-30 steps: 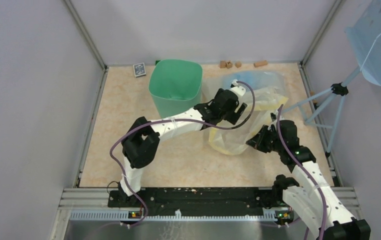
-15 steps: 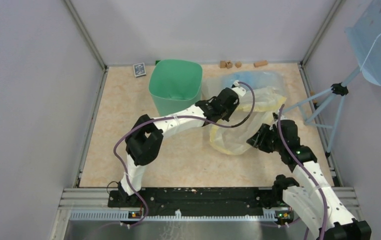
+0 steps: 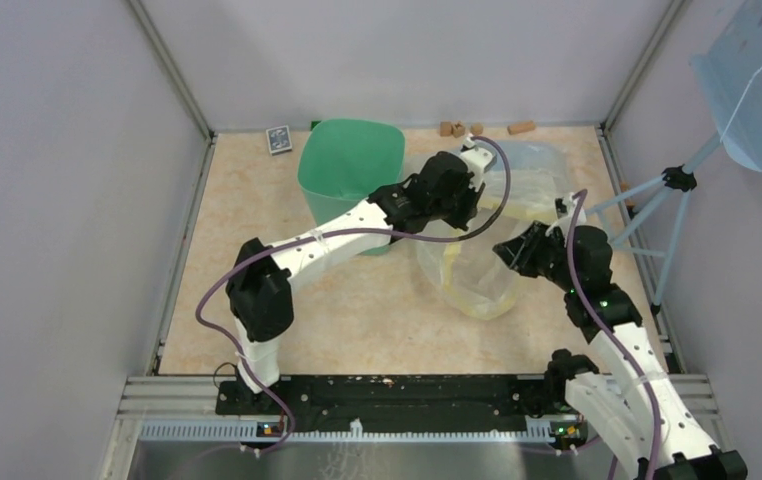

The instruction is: Put the trash bags into the trash bin

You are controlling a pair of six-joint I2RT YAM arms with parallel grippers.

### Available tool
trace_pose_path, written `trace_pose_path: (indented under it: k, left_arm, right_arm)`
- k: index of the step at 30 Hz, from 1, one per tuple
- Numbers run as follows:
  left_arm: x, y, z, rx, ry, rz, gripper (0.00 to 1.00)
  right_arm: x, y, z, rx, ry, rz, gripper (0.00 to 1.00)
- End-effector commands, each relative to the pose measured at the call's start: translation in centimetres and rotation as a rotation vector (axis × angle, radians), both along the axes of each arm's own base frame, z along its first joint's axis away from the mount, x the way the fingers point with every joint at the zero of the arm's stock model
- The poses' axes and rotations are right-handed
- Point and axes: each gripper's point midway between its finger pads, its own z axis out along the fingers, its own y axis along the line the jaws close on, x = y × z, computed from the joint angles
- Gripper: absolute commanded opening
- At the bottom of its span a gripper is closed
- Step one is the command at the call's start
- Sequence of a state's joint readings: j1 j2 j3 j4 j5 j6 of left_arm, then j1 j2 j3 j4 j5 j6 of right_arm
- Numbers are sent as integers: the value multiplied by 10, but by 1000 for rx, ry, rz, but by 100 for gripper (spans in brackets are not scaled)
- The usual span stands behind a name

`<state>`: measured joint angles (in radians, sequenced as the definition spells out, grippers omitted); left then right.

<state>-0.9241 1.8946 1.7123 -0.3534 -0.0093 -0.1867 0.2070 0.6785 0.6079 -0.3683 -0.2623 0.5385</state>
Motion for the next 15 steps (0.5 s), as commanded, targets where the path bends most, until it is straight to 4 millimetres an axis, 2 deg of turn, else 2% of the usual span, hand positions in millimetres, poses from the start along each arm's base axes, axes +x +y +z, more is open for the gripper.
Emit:
trace_pose_path:
  k: [1,2,3,8,10,15]
  left_arm:
    - [-13,-7,53,-140,16,-48,0]
    - [-14,-7,55,-148,21,-48,0]
    - [-16,-7,58,-157,26,-49,0]
    - [-25,-10,61,-206,61,-83,0]
    - [-30,-14,58,-228,70,-114,0]
    - [-34,-19,58,-264,84,-138,0]
  right_arm:
    - [20,23,15,221,-74,-3,13]
    - [23,26,11,262,-73,-11,2]
    - [24,27,6,298,-63,-23,0]
    - [30,31,-27,360,15,-104,0]
    - [28,38,-40,403,29,-103,0]
    - [29,60,-58,480,107,-61,0]
